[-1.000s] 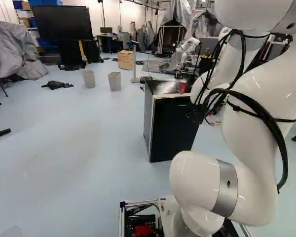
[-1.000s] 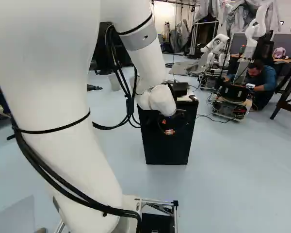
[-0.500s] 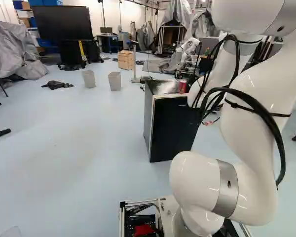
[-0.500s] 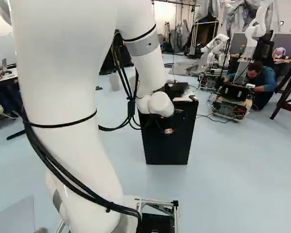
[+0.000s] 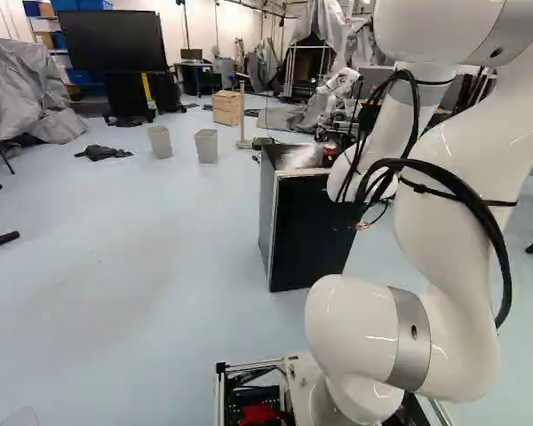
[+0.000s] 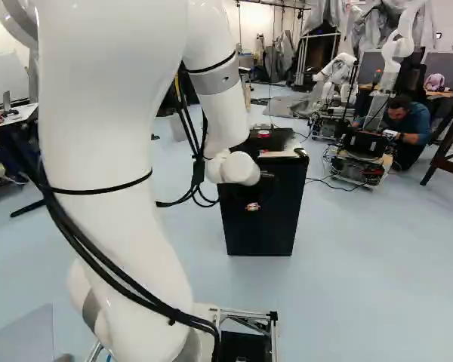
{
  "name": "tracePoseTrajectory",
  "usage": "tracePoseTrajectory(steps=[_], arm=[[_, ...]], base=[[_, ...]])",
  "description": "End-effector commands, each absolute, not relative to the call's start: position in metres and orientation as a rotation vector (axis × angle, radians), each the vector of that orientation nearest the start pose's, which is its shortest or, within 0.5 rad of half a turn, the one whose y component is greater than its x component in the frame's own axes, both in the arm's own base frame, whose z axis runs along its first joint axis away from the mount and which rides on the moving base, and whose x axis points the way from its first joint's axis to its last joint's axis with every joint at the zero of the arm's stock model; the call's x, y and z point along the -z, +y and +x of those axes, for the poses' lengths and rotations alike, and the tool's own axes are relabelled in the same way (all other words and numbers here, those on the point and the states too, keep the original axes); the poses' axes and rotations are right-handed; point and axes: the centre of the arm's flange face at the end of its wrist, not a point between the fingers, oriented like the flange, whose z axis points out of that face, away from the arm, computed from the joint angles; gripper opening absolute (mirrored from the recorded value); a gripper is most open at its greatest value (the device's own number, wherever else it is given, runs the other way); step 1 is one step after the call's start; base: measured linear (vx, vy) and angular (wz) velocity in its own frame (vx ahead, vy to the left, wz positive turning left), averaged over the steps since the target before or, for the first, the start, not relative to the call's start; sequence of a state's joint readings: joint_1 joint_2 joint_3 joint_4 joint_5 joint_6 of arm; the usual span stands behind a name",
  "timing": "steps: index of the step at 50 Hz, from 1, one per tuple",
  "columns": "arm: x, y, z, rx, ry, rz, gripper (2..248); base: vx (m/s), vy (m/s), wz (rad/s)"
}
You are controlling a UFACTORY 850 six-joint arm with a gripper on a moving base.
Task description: Grab a drink from the fridge
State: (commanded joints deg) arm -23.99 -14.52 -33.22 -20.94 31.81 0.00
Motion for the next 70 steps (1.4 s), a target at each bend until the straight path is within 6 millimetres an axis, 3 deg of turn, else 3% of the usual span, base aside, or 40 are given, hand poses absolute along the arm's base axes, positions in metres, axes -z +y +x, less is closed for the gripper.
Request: tracePoseTrajectory(steps=[27, 70], arm=[[-0.304, -0.130, 0.423, 1.363, -0.082, -2.915, 247], [-0.300, -0.128, 0.436, 1.363, -0.103, -2.908, 247]], base=[[0.000, 0.000, 0.000], [0.000, 0.000, 0.000]])
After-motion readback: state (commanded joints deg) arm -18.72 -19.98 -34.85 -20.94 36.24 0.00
